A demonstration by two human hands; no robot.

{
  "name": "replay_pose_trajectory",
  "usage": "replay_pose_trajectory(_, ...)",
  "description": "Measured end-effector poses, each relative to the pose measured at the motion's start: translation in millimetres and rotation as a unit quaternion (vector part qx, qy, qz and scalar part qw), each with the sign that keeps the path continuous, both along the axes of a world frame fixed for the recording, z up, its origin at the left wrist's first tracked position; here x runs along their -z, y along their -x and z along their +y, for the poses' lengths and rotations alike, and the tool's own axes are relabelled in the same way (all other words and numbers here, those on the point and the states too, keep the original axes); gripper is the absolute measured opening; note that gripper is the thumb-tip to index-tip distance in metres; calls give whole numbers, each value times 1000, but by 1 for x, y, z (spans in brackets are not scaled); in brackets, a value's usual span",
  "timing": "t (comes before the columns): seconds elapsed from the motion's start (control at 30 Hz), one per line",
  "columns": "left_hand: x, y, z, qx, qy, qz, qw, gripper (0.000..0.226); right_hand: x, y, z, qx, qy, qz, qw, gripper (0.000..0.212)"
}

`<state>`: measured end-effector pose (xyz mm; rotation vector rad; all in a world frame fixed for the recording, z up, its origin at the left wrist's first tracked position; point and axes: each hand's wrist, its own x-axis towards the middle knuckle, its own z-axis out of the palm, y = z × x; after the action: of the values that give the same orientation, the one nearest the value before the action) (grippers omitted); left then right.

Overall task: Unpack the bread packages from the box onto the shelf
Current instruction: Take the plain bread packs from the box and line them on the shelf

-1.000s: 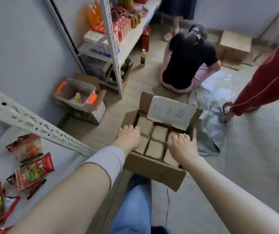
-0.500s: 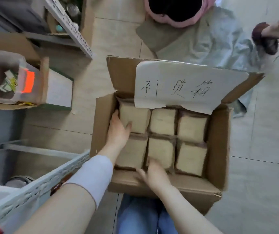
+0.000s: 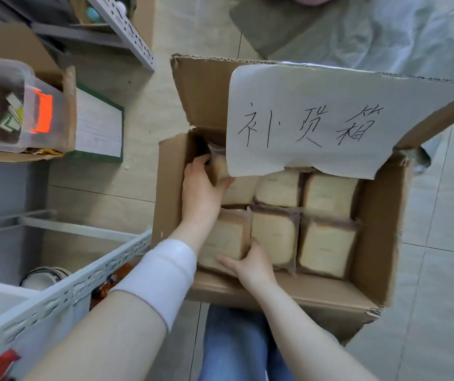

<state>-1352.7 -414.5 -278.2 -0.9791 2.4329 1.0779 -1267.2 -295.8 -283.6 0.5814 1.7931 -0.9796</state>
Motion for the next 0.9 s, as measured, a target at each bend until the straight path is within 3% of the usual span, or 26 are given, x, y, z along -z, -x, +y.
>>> replay_pose_trajectory(0.17,-36,-10,-4,20,5,1,1000,45,-43,-9,45,47,74,13,996,45)
replay_pose_trajectory(0.33,-97,-68,-8,-67,-7,34,997,29,-87,-39,91,48,141,4,989,41)
replay_pose_trajectory(0.47,-162,-145,-15,-171,-11,78,982,40,-139,-70,108,19,178,18,984,40)
replay_pose_trajectory(0.73,-348,-321,-59,-361,-8,209,909,40,-291,-135,63,-135,271,54,952,32)
replay_pose_trajectory(0.83,-420,-384,-80,-400,6,306,864,35,-350,-163,22,-205,304,103,925,23)
replay_pose_trajectory(0.9,-464,-434,-97,-423,20,377,824,20,-388,-189,-10,-243,341,126,899,21)
